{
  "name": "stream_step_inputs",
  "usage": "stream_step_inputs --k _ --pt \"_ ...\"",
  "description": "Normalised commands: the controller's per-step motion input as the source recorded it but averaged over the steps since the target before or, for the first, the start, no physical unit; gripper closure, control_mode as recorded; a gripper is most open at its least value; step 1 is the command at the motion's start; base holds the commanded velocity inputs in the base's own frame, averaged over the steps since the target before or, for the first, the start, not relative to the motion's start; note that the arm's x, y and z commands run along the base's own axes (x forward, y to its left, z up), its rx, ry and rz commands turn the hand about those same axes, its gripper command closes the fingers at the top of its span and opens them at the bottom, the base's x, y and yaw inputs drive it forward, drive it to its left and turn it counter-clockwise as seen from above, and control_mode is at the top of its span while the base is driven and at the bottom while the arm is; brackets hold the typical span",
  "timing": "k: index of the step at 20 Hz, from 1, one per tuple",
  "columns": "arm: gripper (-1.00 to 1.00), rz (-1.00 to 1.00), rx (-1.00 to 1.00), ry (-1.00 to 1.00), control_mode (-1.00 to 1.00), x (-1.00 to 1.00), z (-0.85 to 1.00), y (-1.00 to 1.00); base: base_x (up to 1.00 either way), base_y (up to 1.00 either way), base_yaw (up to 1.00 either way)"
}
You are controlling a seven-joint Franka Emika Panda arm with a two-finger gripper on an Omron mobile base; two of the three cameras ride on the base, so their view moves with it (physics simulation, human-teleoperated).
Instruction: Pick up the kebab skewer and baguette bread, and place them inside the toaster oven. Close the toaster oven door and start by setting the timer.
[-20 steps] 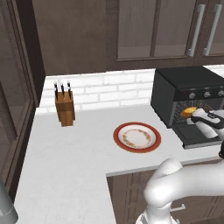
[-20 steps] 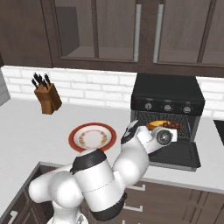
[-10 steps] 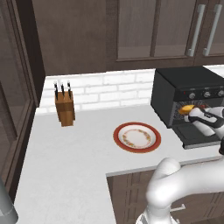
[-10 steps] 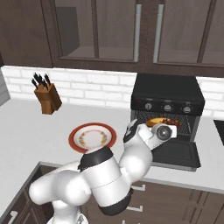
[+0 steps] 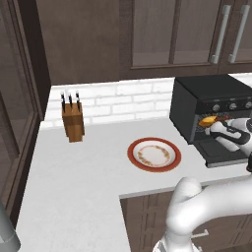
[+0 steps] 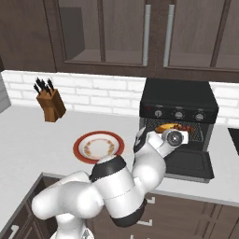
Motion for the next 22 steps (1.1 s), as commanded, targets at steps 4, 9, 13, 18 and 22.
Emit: stream_step_inputs --k 4,9,13,18,22 --pt "-1.00 0.00 0.00 0.00 -1.00 0.14 -0.17 0.00 0.00 0.00 0.00" --pt "-1.00 0.00 0.00 0.00 -1.00 0.05 -0.17 0.00 0.00 0.00 0.00" --pt "-1.00 0.00 0.00 0.00 -1.00 0.07 -0.13 0.00 0.00 0.00 0.00" --pt "-1.00 0.00 0.00 0.00 -1.00 0.00 0.02 -0.12 0.00 0.00 0.00" --pt "-1.00 0.00 0.00 -0.08 -1.00 0.00 0.10 -0.05 0.00 0.00 0.00"
